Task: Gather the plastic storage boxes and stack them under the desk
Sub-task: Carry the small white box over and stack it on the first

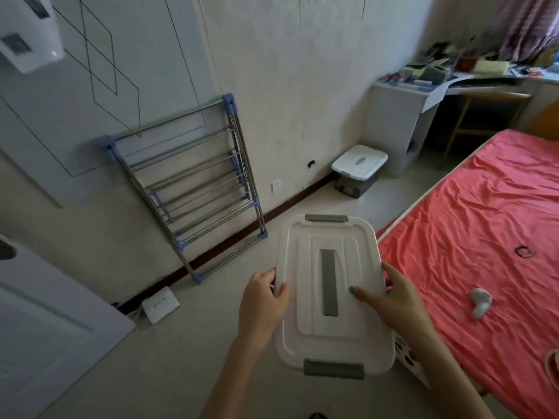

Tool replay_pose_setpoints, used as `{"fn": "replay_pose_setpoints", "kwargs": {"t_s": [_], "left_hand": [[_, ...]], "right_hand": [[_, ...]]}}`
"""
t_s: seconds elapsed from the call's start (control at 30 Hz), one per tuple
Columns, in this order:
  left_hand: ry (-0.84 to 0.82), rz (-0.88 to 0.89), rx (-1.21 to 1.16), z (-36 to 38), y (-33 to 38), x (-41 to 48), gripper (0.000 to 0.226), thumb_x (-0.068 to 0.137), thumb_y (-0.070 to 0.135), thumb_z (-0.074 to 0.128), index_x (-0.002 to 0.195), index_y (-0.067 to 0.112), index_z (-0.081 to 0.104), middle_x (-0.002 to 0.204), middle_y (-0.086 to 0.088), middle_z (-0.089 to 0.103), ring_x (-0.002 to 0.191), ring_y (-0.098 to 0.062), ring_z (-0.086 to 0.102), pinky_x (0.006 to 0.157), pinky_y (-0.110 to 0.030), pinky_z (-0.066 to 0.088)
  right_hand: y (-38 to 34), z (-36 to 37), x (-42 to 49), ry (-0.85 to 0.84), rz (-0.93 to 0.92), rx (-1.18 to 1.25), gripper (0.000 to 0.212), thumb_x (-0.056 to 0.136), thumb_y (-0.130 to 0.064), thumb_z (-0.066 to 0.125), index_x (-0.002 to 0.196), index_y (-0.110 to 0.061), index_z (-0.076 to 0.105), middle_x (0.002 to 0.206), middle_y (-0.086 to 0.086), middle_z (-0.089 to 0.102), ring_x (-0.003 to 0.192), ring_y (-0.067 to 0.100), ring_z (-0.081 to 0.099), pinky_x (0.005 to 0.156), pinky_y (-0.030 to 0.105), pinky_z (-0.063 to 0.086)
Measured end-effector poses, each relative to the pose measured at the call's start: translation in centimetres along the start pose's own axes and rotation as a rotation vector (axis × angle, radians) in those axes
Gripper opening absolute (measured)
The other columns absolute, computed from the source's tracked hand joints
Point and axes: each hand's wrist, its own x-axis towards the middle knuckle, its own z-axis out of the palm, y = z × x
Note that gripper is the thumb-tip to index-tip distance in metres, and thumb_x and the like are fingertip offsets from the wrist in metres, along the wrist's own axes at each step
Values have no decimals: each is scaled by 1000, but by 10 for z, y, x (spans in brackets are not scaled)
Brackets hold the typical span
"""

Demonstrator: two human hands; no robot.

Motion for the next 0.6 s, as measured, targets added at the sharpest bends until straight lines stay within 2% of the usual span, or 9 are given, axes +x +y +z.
{"fn": "replay_pose_setpoints", "kwargs": {"t_s": [0.1,0.23,0.3,0.37,0.43,0.53,0.6], "left_hand": [[14,-7,-4,2,3,40,20,96,29,56,107,14,63,95,-1,59,80,-10,64,71,-27,60],[15,-20,-4,4,3,86,25,96,30,56,113,13,63,98,0,60,81,-9,64,71,-24,59],[9,-29,-9,6,3,109,24,96,30,56,113,14,63,99,-2,61,83,-9,65,74,-27,60],[1,-34,-10,8,2,136,22,96,30,55,110,15,63,98,-2,61,83,-9,65,74,-30,60],[-2,-30,-6,12,0,166,25,97,31,54,114,15,63,99,-2,62,84,-9,65,75,-29,60],[-14,-8,4,17,-3,218,31,97,31,54,122,14,61,102,-1,60,85,-9,64,74,-24,58],[-33,12,5,19,-3,255,25,96,30,55,115,15,62,100,0,58,82,-8,63,71,-23,58]], "right_hand": [[-14,5,41,-12,-23,-4,71,71,-41,82,134,-27,53,93,-23,56,84,-2,57,64,23,47],[-29,13,86,-26,-26,-22,66,73,-40,82,131,-25,54,89,-28,53,79,-7,55,57,14,41],[-35,17,109,-30,-32,-43,69,73,-41,81,134,-25,53,93,-25,55,82,-2,58,63,19,46],[-40,22,132,-58,-21,-47,72,74,-44,79,137,-26,50,106,-13,61,94,11,62,77,33,55],[-43,28,159,-66,-1,-60,72,74,-47,77,137,-26,49,115,-6,62,103,18,63,86,45,57],[-50,39,204,-53,23,-82,71,73,-49,77,135,-25,52,117,-3,63,105,20,62,87,48,56],[-56,46,234,-26,33,-85,71,72,-49,79,134,-24,53,116,-3,63,102,19,63,85,46,57]]}}
